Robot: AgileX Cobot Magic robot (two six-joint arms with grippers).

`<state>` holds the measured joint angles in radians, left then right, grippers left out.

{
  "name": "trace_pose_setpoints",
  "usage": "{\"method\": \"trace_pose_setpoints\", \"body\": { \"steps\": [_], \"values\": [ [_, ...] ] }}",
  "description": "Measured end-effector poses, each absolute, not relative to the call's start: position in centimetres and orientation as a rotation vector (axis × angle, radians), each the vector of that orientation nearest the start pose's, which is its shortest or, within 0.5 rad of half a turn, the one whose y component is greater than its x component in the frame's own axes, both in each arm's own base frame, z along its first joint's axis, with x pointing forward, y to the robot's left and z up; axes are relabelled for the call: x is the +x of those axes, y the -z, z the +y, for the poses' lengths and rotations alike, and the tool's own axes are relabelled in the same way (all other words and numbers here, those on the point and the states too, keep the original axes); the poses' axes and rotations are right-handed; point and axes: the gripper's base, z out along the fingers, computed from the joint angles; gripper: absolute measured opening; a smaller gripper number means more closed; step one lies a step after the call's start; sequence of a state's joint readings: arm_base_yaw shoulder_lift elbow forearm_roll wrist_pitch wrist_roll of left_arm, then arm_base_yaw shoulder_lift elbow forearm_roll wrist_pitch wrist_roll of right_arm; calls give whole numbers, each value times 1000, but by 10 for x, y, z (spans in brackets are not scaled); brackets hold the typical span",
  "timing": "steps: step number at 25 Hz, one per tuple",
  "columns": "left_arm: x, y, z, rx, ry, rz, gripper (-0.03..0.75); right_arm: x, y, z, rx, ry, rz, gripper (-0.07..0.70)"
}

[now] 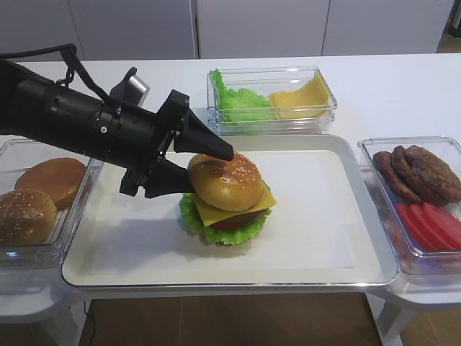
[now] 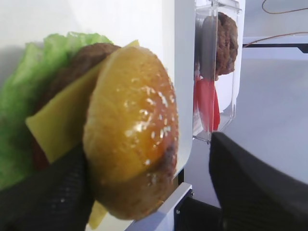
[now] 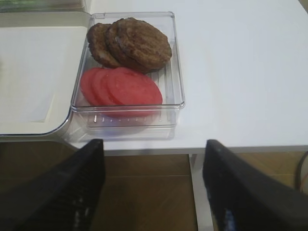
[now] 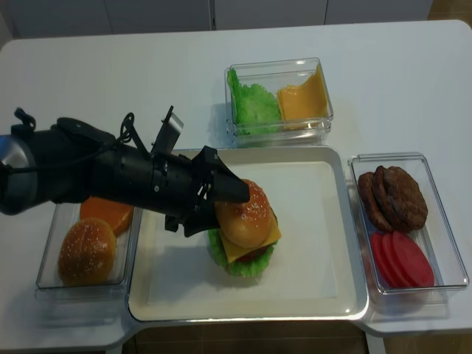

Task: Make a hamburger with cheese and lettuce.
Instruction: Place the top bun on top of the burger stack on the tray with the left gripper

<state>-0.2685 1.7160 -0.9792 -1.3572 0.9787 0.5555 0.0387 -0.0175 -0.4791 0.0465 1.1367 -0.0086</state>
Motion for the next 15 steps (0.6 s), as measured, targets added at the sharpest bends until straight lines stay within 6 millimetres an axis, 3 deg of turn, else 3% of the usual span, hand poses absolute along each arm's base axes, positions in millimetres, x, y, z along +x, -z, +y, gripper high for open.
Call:
{"method": "trace_pose_setpoints", "body": {
  "steps": [9,15],
  "values": [
    [291,-219,-157,-155,1565,2641,530,-9,-265,4,-54,-74,2123,501],
    [288,-216,-159,-105,1518,2687,530,-9,-265,4,-54,-74,2123,501]
  ]
}}
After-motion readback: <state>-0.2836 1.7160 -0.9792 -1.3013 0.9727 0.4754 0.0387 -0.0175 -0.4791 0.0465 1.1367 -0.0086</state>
